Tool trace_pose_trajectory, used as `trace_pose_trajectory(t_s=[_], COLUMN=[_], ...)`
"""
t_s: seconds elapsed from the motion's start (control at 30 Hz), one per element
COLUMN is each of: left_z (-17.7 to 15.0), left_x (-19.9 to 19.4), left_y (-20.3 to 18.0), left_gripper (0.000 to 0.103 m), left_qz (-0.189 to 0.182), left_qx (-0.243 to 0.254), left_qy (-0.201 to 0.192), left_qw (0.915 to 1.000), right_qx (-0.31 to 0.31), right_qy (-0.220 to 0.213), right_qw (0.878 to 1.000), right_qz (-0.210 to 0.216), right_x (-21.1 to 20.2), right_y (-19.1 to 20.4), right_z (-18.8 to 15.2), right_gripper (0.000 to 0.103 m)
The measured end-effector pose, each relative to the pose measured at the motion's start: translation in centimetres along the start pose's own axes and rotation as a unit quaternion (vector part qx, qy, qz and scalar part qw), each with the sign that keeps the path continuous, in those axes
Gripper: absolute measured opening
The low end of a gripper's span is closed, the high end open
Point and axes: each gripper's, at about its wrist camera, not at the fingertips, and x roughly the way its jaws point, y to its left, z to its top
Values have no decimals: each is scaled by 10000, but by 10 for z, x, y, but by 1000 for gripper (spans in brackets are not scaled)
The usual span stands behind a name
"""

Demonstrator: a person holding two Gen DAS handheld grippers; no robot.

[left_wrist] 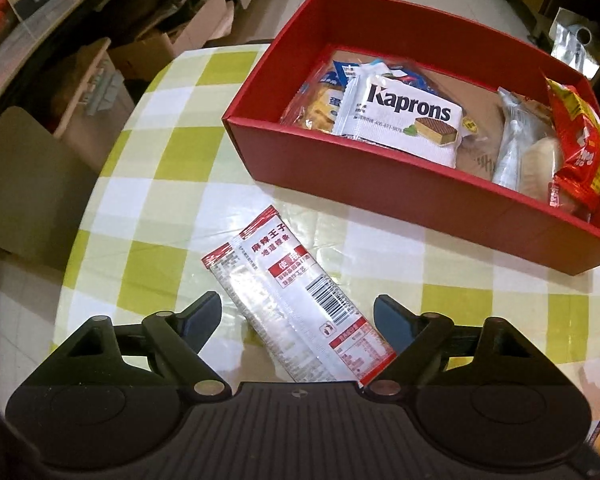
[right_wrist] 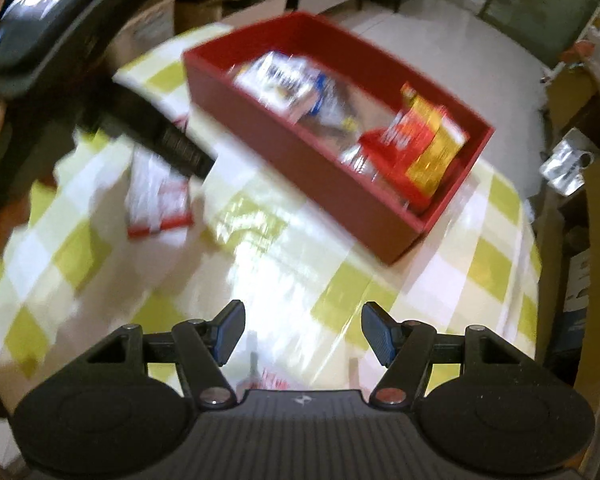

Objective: Organize snacks
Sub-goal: 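Move the left tool to the white-red strip pack while the right tool reaches the white duck pack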

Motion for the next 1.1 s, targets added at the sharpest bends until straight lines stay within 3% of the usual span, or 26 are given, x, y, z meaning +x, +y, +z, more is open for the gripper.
trace_pose_trajectory(t_s=[0.53, 1.1], left_z=[1, -27], left_x=[19, 16], left_y=[-14, -6], left_gripper=[84, 81], left_qz=[-39, -243], left_qx=[135, 429], left_qy=[316, 579], left_qw=[9994, 9971], right_qx=[-365, -323], right_qy=[721, 852], right_qw=[9966, 9958], right_qz=[175, -44], right_x=[26, 17], right_y=[3, 27], right_z=[-40, -61], right_gripper=[70, 70])
